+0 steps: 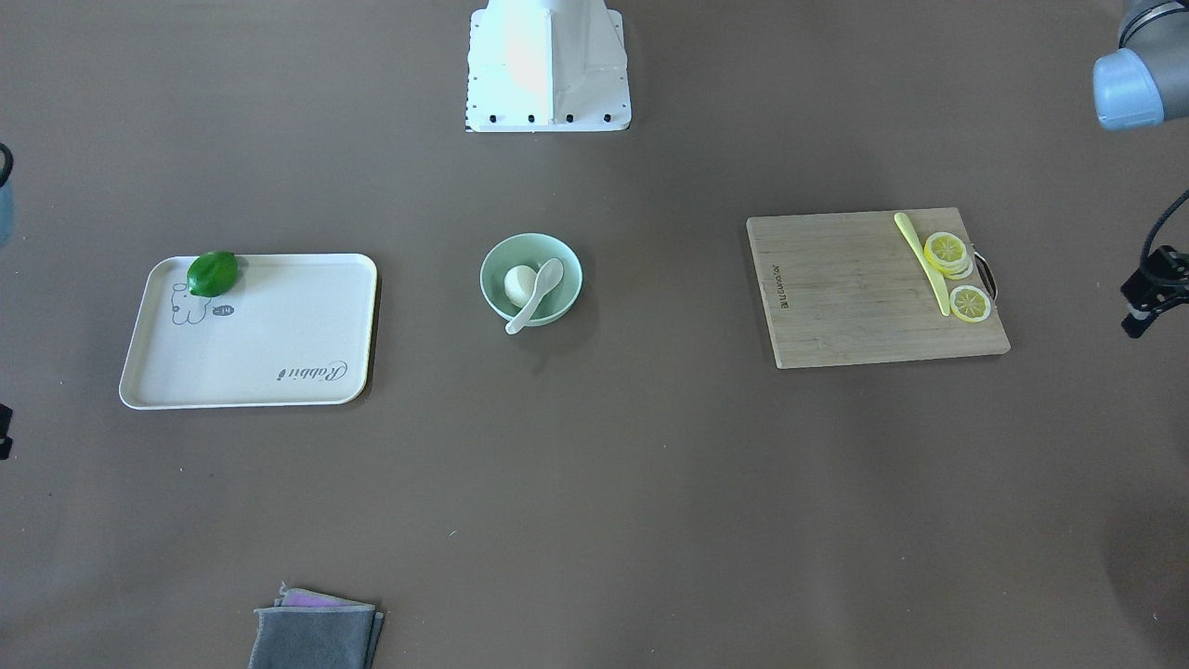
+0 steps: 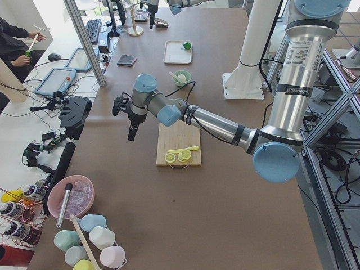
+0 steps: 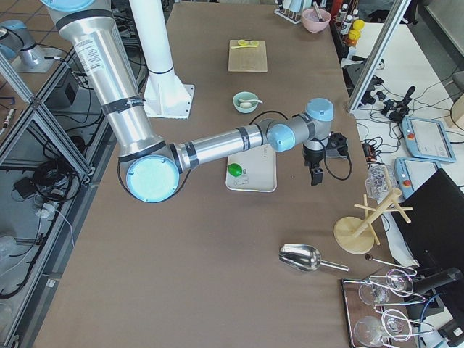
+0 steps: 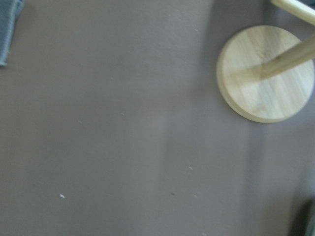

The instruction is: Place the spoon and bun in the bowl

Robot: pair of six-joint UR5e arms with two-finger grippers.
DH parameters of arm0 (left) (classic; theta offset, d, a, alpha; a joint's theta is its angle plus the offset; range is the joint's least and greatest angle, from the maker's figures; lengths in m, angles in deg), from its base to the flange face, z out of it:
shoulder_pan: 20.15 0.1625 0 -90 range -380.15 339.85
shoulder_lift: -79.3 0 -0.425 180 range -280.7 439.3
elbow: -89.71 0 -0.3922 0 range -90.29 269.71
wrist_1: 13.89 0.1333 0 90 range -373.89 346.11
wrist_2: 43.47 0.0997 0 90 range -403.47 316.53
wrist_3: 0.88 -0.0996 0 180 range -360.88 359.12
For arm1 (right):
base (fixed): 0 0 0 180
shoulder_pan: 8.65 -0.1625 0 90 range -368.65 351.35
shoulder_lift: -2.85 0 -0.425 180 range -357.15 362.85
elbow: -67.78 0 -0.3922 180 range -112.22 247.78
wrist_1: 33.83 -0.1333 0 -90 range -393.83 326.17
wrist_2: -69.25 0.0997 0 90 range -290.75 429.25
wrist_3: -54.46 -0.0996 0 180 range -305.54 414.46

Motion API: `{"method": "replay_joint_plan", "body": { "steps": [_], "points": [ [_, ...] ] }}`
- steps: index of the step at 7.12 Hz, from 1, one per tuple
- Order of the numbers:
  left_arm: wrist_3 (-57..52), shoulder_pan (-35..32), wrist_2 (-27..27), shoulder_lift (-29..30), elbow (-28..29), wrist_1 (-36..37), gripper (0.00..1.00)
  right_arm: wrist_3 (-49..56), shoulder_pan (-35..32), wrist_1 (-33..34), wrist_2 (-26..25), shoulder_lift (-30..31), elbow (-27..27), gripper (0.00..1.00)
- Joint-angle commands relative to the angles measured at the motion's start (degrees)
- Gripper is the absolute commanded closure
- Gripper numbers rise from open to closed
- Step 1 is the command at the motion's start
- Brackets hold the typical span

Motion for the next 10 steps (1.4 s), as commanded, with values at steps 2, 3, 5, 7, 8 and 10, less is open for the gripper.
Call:
{"method": "replay_joint_plan", "body": {
  "steps": [2, 3, 5, 7, 8, 10],
  "points": [
    [-14.1, -9.1, -3.1, -3.3, -0.5, 11.4, 0.02, 18.7, -9.6, 2.9, 9.3, 10.8, -0.1, 0.0],
    [-14.1, -9.7, -8.0, -6.5, -0.8, 10.8, 0.02, 18.7, -11.2, 2.7, 10.0, 15.7, 2.4, 0.0],
    [-14.1, -13.0, -10.3, -9.8, -1.1, 10.8, 0.02, 18.5, -12.5, 3.4, 9.9, 19.9, 5.2, 0.0],
    [-14.1, -14.6, -9.7, -9.9, -0.7, 11.2, 0.02, 18.5, -13.3, 3.4, 10.0, 21.0, 5.9, 0.0],
    [-14.0, -14.6, -9.4, -9.9, -0.3, 11.2, 0.02, 18.4, -13.3, 3.5, 10.0, 21.1, 6.0, 0.0],
    [-14.0, -14.7, -9.4, -10.0, -0.3, 11.3, 0.02, 18.3, -13.3, 3.5, 9.7, 21.1, 6.3, 0.0]
  ]
}}
